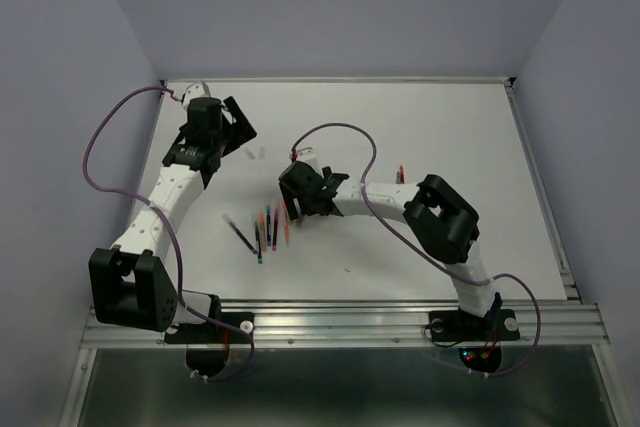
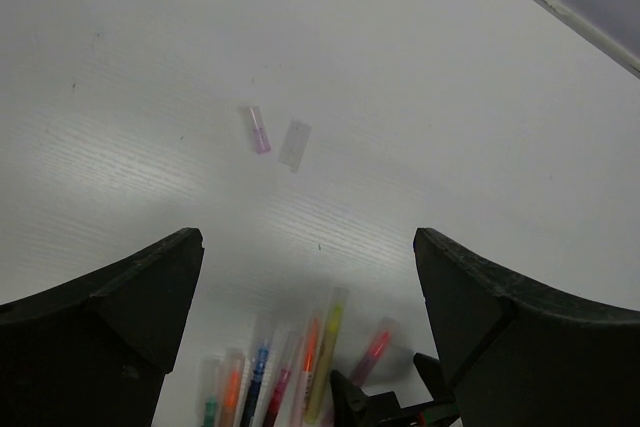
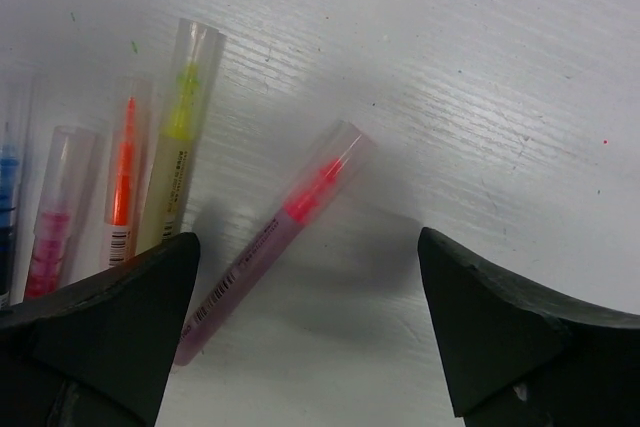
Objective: Open the pen caps
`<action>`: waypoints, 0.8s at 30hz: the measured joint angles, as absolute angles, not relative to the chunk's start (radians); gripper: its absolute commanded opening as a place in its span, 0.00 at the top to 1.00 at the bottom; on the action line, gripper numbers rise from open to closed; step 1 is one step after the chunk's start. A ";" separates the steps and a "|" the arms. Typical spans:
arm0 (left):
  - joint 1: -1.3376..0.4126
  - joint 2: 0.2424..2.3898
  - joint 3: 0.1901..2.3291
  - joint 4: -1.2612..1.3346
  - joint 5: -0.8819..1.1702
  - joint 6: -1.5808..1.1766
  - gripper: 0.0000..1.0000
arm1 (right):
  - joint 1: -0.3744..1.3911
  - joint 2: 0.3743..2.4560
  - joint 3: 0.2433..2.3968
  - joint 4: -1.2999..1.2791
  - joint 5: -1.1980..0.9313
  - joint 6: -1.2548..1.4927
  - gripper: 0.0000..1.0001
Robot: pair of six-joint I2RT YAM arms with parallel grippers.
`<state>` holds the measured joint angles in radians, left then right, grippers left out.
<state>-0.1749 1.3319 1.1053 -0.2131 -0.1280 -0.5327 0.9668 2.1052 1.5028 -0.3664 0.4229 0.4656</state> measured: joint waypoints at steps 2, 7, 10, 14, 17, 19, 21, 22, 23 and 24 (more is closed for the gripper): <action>-0.175 1.336 1.105 -0.213 -0.128 -0.533 0.01 | 0.971 2.105 1.503 -0.376 0.428 0.488 0.22; -0.175 1.341 1.105 -0.213 -0.128 -0.533 0.01 | 0.985 2.103 1.494 -0.384 0.433 0.549 0.37; -0.175 1.344 1.105 -0.213 -0.128 -0.533 0.01 | 0.989 2.095 1.481 -0.385 0.432 0.574 0.46; -0.175 1.351 1.105 -0.213 -0.128 -0.532 0.01 | 0.990 2.088 1.470 -0.390 0.426 0.607 0.67; -0.175 1.353 1.105 -0.213 -0.128 -0.533 0.01 | 0.990 2.087 1.467 -0.393 0.422 0.626 0.77; -0.175 1.353 1.105 -0.213 -0.128 -0.533 0.01 | 0.990 2.083 1.462 -0.392 0.422 0.638 0.81; -0.175 1.353 1.105 -0.213 -0.128 -0.533 0.01 | 0.990 2.081 1.457 -0.392 0.424 0.650 0.86; -0.175 1.353 1.105 -0.213 -0.127 -0.533 0.01 | 0.990 2.081 1.457 -0.393 0.426 0.655 0.91; -0.175 1.353 1.105 -0.213 -0.125 -0.533 0.01 | 0.990 2.080 1.457 -0.393 0.430 0.659 0.94; -0.175 1.353 1.105 -0.213 -0.123 -0.533 0.01 | 0.990 2.080 1.457 -0.394 0.435 0.662 0.96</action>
